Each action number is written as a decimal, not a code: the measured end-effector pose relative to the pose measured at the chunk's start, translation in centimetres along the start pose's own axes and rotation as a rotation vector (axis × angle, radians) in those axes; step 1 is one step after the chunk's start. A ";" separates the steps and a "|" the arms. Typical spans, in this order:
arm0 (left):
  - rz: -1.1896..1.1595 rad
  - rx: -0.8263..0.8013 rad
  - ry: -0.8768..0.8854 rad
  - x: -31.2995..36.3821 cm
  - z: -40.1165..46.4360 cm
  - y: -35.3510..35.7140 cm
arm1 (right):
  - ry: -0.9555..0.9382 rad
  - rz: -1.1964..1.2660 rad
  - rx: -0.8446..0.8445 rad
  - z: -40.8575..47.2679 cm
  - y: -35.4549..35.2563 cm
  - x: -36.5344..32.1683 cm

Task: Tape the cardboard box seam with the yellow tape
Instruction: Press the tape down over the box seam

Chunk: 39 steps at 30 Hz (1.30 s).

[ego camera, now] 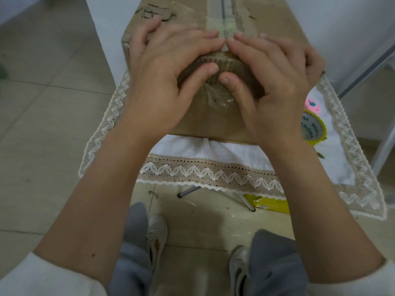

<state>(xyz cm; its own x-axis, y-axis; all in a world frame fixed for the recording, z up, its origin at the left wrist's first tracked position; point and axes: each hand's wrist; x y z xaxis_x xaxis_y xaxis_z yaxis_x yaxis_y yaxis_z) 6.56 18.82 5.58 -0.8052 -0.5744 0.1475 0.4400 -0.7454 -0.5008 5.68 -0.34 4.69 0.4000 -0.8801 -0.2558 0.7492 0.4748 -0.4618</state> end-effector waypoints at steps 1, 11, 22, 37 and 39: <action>0.003 0.002 0.004 0.0 0.0 0.0 | -0.007 0.000 -0.010 0.0 -0.1 0.1; 0.003 -0.052 0.035 -0.1 -0.4 -0.2 | -0.013 -0.021 -0.108 -0.3 -0.9 0.0; 0.009 -0.056 0.033 -0.2 -0.6 -0.2 | -0.014 0.032 -0.207 -0.3 -1.2 0.4; 0.036 -0.026 0.036 0.0 -1.0 0.2 | -0.010 -0.017 -0.189 -0.4 -1.1 -0.1; 0.030 -0.028 0.037 0.1 -1.0 0.2 | -0.019 -0.022 -0.194 -0.5 -1.0 0.1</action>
<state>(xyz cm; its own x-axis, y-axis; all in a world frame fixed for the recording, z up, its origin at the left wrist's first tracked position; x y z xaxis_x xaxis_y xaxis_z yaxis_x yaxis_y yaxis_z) 6.17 18.96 4.64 -0.8063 -0.5829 0.1002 0.4534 -0.7180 -0.5281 4.73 -0.92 4.68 0.3957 -0.8895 -0.2283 0.6427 0.4458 -0.6231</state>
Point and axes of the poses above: each hand's wrist, its own z-axis towards the middle knuckle, its own y-axis out of the palm, x = y × z, and after that the axes turned 12 degrees about y, right-handed
